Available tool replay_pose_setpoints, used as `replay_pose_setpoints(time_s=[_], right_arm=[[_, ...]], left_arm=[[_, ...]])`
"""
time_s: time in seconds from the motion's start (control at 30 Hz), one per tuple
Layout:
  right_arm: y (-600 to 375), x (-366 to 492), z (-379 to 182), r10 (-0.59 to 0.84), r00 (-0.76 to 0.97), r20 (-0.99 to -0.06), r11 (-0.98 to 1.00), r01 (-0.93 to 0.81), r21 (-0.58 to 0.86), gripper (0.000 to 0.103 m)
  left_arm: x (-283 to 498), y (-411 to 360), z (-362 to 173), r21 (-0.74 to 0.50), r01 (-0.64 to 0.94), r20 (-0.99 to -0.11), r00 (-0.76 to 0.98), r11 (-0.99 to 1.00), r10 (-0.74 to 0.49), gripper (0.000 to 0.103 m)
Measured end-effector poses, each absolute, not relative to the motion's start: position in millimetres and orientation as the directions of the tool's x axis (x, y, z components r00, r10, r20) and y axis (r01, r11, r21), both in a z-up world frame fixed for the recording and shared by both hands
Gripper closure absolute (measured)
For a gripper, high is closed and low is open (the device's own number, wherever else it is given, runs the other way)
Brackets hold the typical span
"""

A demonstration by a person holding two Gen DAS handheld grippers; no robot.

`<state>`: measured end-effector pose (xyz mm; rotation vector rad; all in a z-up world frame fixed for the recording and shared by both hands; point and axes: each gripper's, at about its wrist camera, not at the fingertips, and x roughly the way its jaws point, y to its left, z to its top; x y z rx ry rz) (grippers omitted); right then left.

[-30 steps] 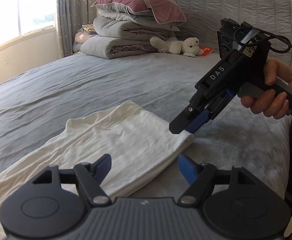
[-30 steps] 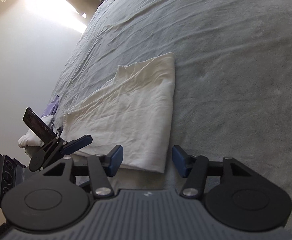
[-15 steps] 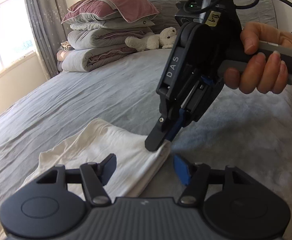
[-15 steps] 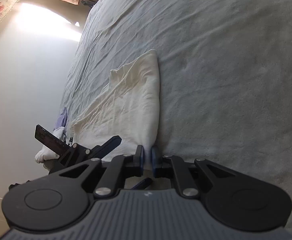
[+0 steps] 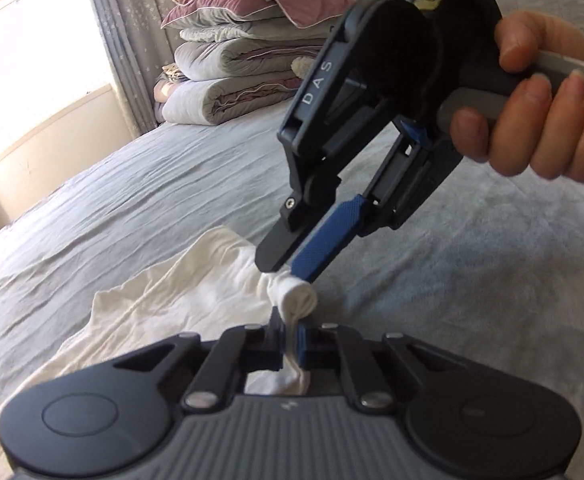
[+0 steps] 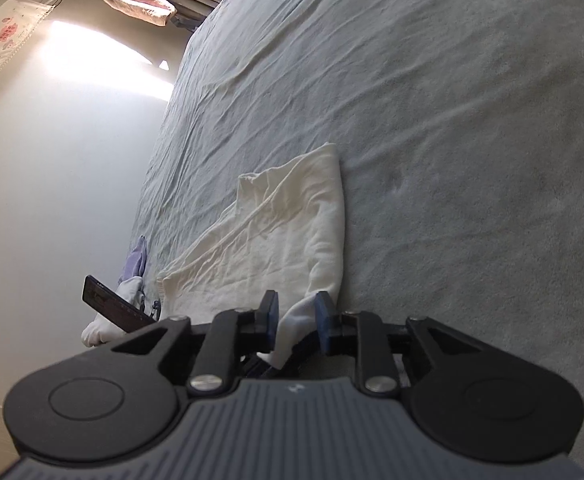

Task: Fold clothes

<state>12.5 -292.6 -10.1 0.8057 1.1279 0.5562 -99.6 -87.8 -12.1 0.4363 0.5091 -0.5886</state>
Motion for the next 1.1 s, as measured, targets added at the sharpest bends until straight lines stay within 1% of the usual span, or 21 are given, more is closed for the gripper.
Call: replay_pose_setpoints(time_s=[0.07,0.17,0.33,0.37,0.43,0.47,0.53,0.6,0.8,1.1], right_arm=[[-295.4,20.0,-18.9,0.741,0.358,-0.567,0.596,0.035,0.802,0.06],[-296.1,28.5,-25.2,0.745,0.394,-0.538,0.564,0.06,0.824,0.06],[-287.0,39.8,-26.0,0.714,0.463,-0.526,0.57,0.053,0.82,0.06],[-285.1,41.1,-26.8,0.707,0.475,-0.523,0.57,0.054,0.82,0.063],[-281.9,43.0,-28.6,0.692,0.503,-0.518,0.573,0.054,0.818,0.074],[-282.0,43.1,-29.4,0.685,0.514,-0.517,0.574,0.057,0.817,0.077],[-282.7,42.4,-31.9,0.672,0.532,-0.515,0.574,0.065,0.816,0.09],[-285.0,39.5,-33.0,0.662,0.545,-0.515,0.574,0.075,0.816,0.093],[-295.1,29.3,-22.5,0.637,0.571,-0.518,0.593,0.068,0.803,0.094],[-312.5,19.5,-3.9,0.591,0.616,-0.52,0.615,0.072,0.785,0.094]], left_arm=[[-102.2,-87.5,-12.5,0.239,0.609,-0.556,0.724,0.756,-0.408,0.098],[-108.3,-88.1,-11.6,0.247,0.605,-0.544,0.733,0.757,-0.409,0.098],[-113.7,-84.8,-8.9,0.23,0.601,-0.534,0.735,0.765,-0.417,0.098],[-114.4,-83.6,-8.2,0.221,0.6,-0.533,0.735,0.769,-0.42,0.098],[-115.8,-81.2,-6.5,0.204,0.596,-0.528,0.735,0.777,-0.426,0.098],[-116.4,-79.9,-5.5,0.196,0.595,-0.524,0.736,0.78,-0.429,0.098],[-118.1,-79.2,-3.7,0.185,0.593,-0.517,0.737,0.784,-0.436,0.098],[-120.1,-80.3,-1.8,0.172,0.593,-0.51,0.737,0.787,-0.444,0.098],[-121.8,-89.9,8.3,0.146,0.595,-0.483,0.74,0.79,-0.468,0.099],[-118.4,-113.8,8.7,0.026,0.614,-0.466,0.706,0.789,-0.533,0.099]])
